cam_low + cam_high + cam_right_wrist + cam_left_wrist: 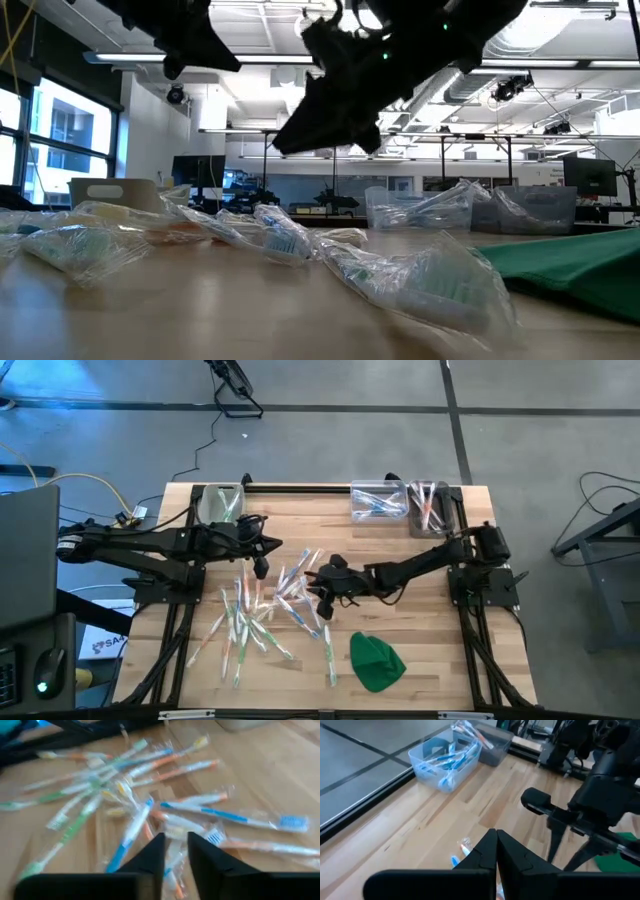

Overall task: Pick & Place Toothbrushes
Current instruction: Put the blue toothbrush into the transparent bin

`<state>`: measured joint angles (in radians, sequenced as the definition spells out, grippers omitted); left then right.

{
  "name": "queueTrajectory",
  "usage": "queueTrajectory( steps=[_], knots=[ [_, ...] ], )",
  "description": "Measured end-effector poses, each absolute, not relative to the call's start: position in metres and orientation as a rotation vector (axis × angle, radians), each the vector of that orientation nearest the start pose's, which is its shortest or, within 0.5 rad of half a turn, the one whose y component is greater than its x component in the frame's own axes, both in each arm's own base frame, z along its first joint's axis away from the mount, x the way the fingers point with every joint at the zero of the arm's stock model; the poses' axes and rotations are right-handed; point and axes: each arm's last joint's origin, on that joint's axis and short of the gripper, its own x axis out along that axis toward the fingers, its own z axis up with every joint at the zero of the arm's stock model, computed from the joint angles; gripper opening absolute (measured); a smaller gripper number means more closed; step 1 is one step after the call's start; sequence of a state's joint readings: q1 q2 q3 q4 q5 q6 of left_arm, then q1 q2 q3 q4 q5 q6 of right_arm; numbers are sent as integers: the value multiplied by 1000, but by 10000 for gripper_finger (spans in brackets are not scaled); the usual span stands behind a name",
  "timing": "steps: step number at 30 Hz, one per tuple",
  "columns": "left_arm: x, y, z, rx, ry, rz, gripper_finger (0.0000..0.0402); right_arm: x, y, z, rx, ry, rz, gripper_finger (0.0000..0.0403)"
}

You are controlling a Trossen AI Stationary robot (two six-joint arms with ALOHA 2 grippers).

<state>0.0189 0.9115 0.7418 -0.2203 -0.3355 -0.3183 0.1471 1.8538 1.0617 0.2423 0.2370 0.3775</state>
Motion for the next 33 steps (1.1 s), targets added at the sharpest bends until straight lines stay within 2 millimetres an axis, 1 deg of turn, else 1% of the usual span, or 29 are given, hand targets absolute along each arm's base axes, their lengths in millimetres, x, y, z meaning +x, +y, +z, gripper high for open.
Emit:
queueTrajectory(
  steps=[4,6,9,11,14,18,24,31,33],
  knots=[
    [197,13,293,-248,335,409,0,391,50,162,350,531,-223,153],
    [197,13,293,-249,336,409,0,394,49,157,397,523,-235,184],
    [197,13,293,-252,335,410,0,396,49,147,410,531,-249,217],
    [197,13,293,-252,335,410,0,397,49,143,403,533,-269,230],
    [197,13,293,-256,335,410,0,399,47,138,404,524,-275,236],
    [197,13,293,-268,334,410,0,402,44,133,409,512,-277,231],
    [197,13,292,-273,339,412,0,402,39,121,422,540,-294,228],
    [197,13,292,-273,339,412,0,404,40,123,426,513,-282,228],
    [197,13,292,-273,339,412,0,405,40,120,425,513,-283,228]
  ],
)
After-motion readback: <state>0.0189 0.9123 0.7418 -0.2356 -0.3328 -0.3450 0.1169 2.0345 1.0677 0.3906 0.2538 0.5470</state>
